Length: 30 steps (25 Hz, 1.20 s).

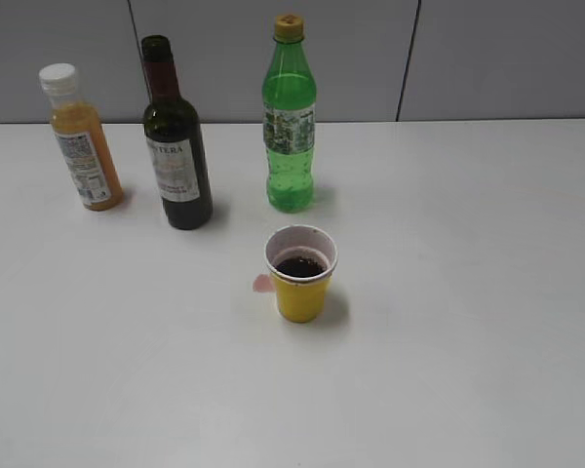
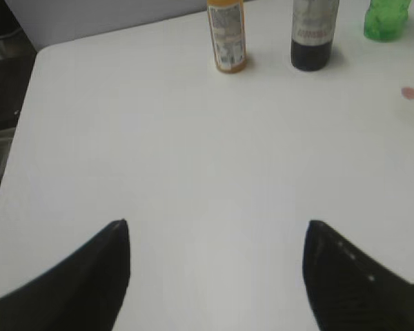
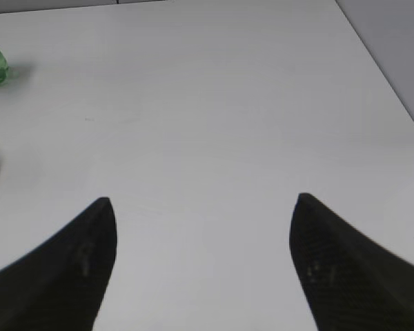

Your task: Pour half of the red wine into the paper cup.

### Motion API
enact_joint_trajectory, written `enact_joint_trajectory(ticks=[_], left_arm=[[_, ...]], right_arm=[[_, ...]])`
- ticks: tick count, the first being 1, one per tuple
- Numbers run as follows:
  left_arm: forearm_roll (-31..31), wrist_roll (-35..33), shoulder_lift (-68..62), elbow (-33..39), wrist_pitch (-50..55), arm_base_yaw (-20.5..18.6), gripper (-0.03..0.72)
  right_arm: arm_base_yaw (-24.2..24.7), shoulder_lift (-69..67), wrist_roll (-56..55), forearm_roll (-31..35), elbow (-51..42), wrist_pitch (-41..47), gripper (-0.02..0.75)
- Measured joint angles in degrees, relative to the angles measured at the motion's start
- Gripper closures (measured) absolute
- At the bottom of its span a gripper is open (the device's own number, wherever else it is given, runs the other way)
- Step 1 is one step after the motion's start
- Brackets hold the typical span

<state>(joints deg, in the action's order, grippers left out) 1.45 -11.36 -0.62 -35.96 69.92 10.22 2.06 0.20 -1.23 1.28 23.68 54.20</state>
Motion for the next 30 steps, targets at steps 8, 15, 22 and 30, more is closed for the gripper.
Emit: enact_joint_trajectory(ticks=[8,15,22,30], left_arm=[[0.2,-0.1,1.0,3.8,0.4,0.0,0.099],[1.2,-0.1,1.0,4.0,-1.3,0.0,0.1],[2.0,-0.1,1.0,6.4,-8.0,0.0,0.101],[2.4,-0.1,1.0,6.8,-9.2,0.0,0.101]], right_arm=[[0.1,0.0,0.0,0.1,0.0,0.0,0.148],[0.1,0.0,0.0,0.1,0.0,0.0,0.148],[0.1,0.0,0.0,0.1,0.0,0.0,0.148],[0.1,0.0,0.0,0.1,0.0,0.0,0.148]])
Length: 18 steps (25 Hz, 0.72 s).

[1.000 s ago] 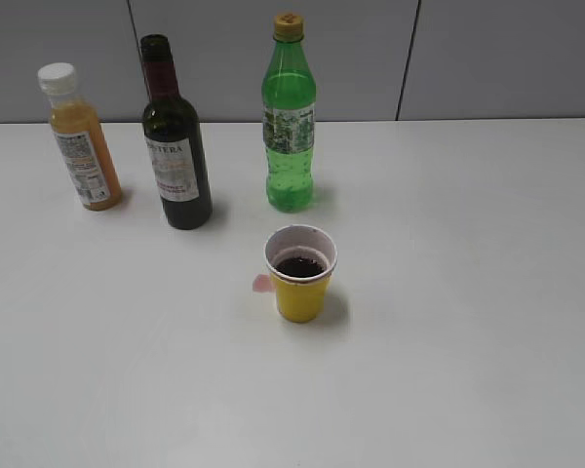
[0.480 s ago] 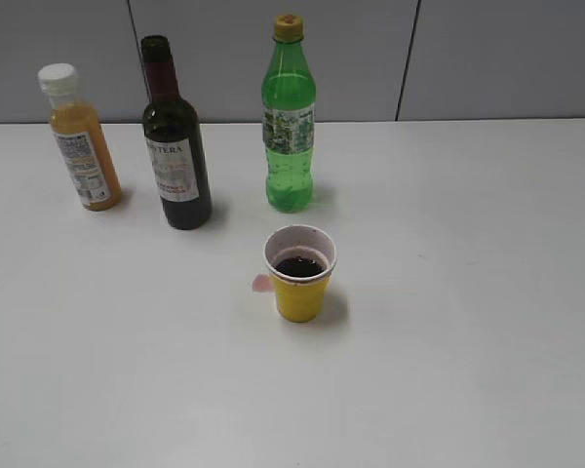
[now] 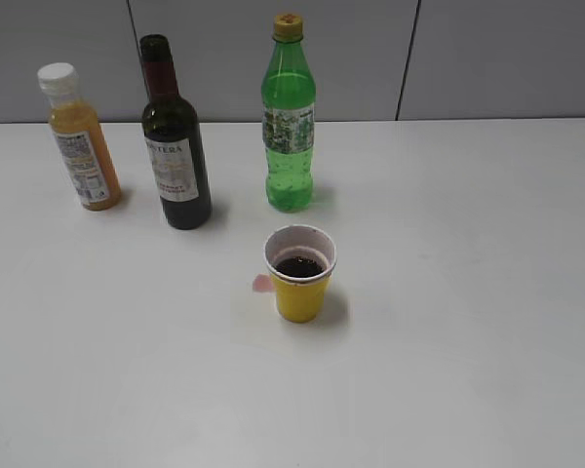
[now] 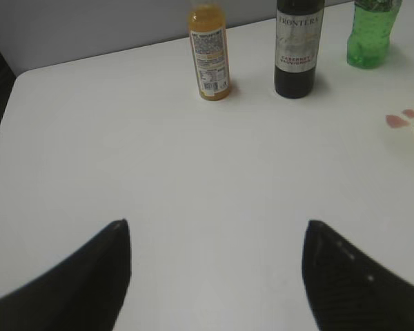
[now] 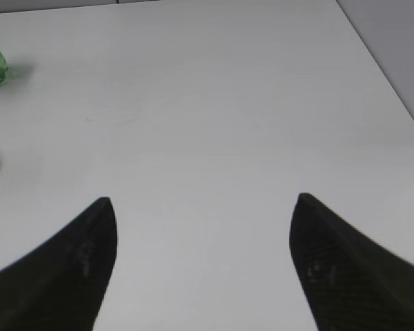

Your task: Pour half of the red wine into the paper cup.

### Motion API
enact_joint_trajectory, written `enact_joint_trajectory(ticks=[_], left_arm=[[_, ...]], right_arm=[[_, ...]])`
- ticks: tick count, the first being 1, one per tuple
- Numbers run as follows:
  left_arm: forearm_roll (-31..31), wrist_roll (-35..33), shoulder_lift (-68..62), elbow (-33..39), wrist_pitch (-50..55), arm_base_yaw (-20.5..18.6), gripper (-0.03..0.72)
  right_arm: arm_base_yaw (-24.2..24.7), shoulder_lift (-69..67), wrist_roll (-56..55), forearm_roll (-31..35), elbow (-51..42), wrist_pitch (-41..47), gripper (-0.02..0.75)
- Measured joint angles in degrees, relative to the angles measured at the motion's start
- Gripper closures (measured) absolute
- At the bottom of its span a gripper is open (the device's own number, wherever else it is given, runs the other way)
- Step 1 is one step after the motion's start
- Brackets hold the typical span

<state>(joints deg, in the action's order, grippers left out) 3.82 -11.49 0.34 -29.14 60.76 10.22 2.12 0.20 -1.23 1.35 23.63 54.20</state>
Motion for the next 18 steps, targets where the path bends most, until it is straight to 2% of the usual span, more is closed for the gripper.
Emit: enact_joint_trajectory(ticks=[8,18], left_arm=[[0.0,0.0,0.0,0.0,0.0,-0.3,0.101],[-0.1,0.0,0.0,0.0,0.0,-2.8,0.109]], right_arm=[[0.0,0.0,0.0,0.0,0.0,0.0,0.148],[0.0,0.0,0.0,0.0,0.0,0.0,0.148]])
